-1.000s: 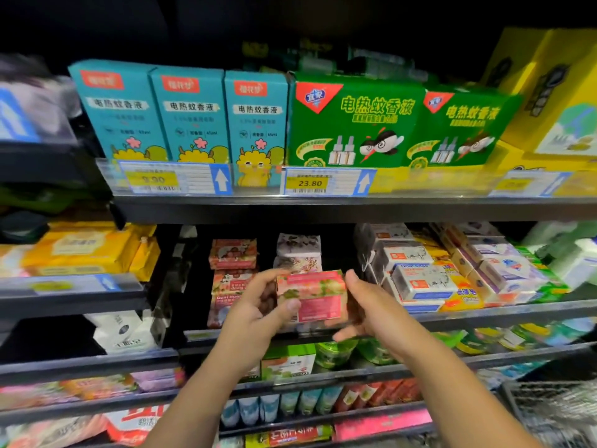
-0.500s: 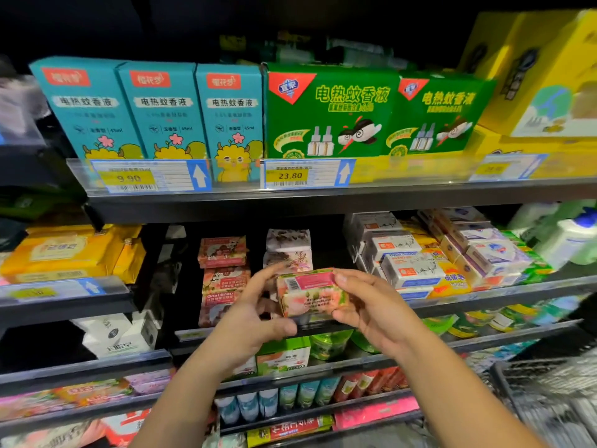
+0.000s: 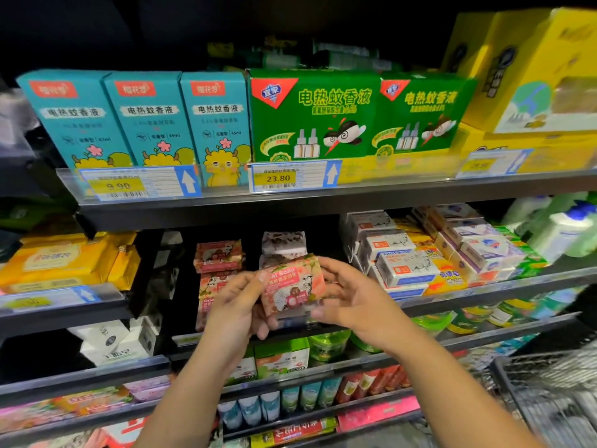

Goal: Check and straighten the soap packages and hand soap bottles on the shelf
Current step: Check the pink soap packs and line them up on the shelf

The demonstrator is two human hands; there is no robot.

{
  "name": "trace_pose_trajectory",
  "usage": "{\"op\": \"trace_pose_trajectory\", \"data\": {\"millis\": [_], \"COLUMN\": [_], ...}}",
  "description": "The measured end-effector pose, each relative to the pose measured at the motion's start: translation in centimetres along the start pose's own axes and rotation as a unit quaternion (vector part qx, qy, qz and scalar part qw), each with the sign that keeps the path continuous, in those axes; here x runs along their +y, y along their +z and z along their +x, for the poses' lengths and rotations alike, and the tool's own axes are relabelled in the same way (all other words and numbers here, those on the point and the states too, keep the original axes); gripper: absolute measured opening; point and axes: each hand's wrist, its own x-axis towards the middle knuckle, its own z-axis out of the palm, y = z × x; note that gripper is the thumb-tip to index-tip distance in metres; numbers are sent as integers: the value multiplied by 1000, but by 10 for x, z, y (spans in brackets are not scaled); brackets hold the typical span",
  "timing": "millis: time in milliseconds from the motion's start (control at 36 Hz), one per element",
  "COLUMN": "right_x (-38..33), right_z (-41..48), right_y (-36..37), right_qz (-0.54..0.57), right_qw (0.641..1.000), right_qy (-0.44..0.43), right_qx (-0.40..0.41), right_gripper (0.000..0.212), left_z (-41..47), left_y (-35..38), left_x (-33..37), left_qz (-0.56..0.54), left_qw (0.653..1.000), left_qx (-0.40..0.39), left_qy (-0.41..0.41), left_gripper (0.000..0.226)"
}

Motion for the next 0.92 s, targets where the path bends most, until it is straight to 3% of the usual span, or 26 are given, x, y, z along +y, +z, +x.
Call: {"op": "trace_pose_trajectory", "data": {"millis": [83,194,333,417,472,528,583,639,722,778,917], "right_x": [1,-2,-4,-5,-7,-8,-10,-9,-6,-7,-4], "right_z": [2,1,-1,-2,-2,-2,-1,0,-1,-2,2], "right_y": [3,2,1,-1,-1,0,4,3,-5,-6,7], "right_qz": [-2,-11,88,181,189,168,132,105,21,-69,-218], "right_qw": [1000,1000,995,981,979,983,988,991,997,996,976], "right_qy": [-13,-19,27,51,61,69,74,78,64,44,-17], "right_qx": [6,16,37,39,36,26,19,16,-28,-43,11], "right_gripper": [88,77,61,55,49,48,48,51,57,56,47], "left_z": [0,0,-3,-2,-2,-3,-3,-3,-6,-8,-10], "left_y": [0,-2,-8,-20,-25,-23,-20,-20,-17,-13,-6], "left_x": [-1,-1,4,1,0,1,3,1,2,5,11], "left_qz": [9,35,87,147,257,334,342,314,164,130,129], "left_qw": [999,997,994,979,953,919,904,917,971,980,980], "left_qx": [1,-5,-64,-138,-145,-116,-93,-88,-90,-74,-54], "left_qy": [-35,-71,-12,21,71,173,238,229,147,133,143], "left_gripper": [40,50,47,83,94,78,62,59,47,44,43]}}
